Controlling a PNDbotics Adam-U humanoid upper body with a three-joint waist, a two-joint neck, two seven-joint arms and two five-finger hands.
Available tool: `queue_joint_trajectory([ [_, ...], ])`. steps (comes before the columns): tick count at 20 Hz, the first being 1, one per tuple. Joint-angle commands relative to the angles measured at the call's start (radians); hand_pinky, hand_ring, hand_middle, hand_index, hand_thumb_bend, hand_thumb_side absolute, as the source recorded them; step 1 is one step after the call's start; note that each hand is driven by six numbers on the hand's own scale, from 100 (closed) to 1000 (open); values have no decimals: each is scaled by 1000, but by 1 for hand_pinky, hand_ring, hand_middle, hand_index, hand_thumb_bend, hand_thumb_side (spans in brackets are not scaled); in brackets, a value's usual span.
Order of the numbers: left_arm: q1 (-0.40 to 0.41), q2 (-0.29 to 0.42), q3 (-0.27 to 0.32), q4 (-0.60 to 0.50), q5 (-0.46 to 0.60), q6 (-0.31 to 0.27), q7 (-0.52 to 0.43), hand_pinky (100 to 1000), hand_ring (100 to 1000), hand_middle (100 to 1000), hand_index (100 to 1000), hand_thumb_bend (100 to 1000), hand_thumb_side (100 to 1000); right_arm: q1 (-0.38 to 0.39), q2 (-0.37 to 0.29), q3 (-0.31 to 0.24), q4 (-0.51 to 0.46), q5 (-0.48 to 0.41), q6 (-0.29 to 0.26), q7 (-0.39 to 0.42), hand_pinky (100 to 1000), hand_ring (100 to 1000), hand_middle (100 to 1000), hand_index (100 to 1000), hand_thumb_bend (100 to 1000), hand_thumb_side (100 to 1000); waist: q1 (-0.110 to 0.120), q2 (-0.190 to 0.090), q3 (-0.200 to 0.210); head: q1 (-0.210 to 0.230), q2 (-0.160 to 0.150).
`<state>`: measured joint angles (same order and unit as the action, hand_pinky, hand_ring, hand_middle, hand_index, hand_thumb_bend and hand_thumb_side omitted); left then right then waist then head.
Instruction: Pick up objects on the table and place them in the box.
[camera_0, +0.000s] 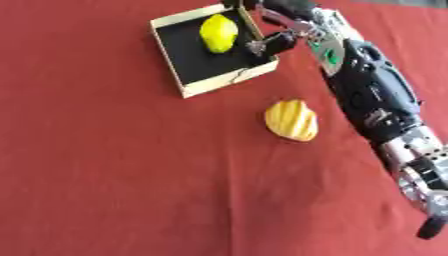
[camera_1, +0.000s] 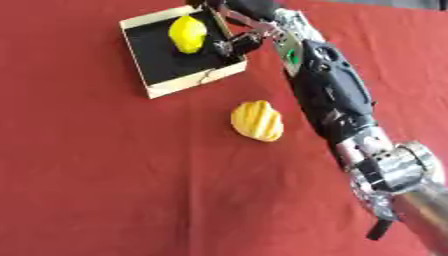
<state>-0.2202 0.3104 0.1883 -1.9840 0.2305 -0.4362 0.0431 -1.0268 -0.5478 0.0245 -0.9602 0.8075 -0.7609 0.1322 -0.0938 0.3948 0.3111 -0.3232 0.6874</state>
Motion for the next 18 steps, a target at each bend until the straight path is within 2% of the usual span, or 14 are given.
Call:
queue_joint_trajectory([
  [1, -1, 16, 2, -16, 2, 4, -1, 871, 778, 753, 857, 118, 721, -7, -47, 0, -86, -116, 18, 68, 720, 822, 822, 960, 100, 100, 11, -31, -3, 6, 9],
  [7, 7, 16, 2, -16, 2, 8, -3, 872, 779, 754, 857, 118, 720, 10, -69, -9, -170, -294, 84, 175, 724, 827, 814, 957, 100, 139, 18, -43, -9, 13, 16],
  [10, 17, 18, 6, -16, -1, 7, -1, 872, 779, 754, 857, 117, 720, 51, -111, 0, -234, -368, 98, 215, 720, 823, 812, 956, 100, 132, 20, -52, -19, 25, 27],
  [13, 24, 20, 9, -16, -5, 9, 2, 873, 779, 755, 857, 119, 720, 140, -186, 30, -345, -430, 91, 246, 711, 815, 814, 956, 100, 111, 20, -57, -35, 42, 37],
  [18, 23, 21, 8, -16, -7, 12, 3, 873, 779, 755, 857, 118, 720, 326, -310, 61, -538, -483, 40, 259, 708, 809, 808, 951, 100, 148, 23, -59, -49, 60, 43],
])
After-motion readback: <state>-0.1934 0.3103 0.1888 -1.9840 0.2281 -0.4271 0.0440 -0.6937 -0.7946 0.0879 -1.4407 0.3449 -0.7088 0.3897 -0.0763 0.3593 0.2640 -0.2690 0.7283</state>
